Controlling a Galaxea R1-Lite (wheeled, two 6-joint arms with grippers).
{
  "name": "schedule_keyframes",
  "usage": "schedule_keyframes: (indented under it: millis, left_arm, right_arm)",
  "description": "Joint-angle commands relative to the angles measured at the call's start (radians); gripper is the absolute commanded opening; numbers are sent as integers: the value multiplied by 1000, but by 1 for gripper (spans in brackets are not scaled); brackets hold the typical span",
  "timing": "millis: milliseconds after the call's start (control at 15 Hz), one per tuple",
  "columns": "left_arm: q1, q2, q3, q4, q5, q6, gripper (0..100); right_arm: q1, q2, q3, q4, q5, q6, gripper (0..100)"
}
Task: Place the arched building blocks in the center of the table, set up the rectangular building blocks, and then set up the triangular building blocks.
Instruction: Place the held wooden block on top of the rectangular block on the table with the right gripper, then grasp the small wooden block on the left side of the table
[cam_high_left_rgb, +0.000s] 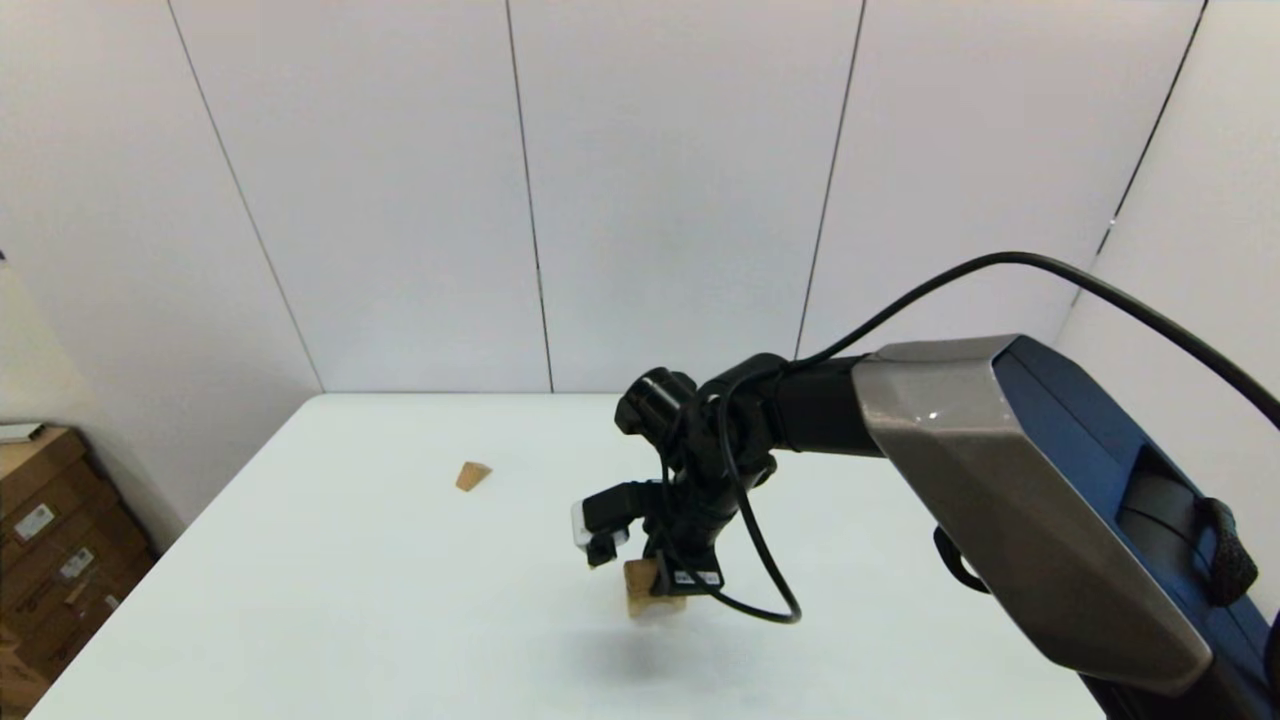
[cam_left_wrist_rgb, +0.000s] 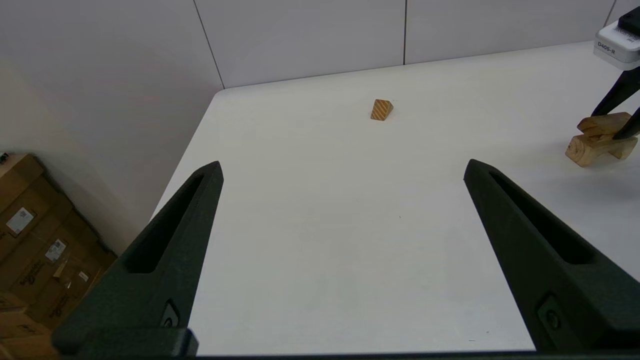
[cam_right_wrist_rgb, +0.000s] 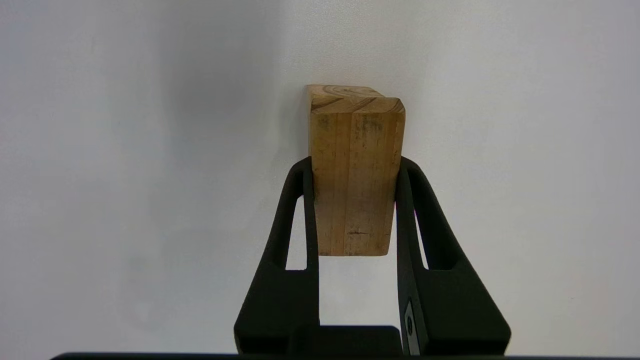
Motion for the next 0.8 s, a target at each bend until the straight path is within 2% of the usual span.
schedule_keyframes:
  millis: [67,533,800]
  left_arm:
    - [0,1,0,0,0,0,100]
    - [0,1,0,0,0,0,100]
    - [0,1,0,0,0,0,100]
  right_arm:
    - [0,3,0,3,1,-7,100]
    - [-3,-1,0,3,1,-5,100]
    - [-38,-153,2,23,6,10,100]
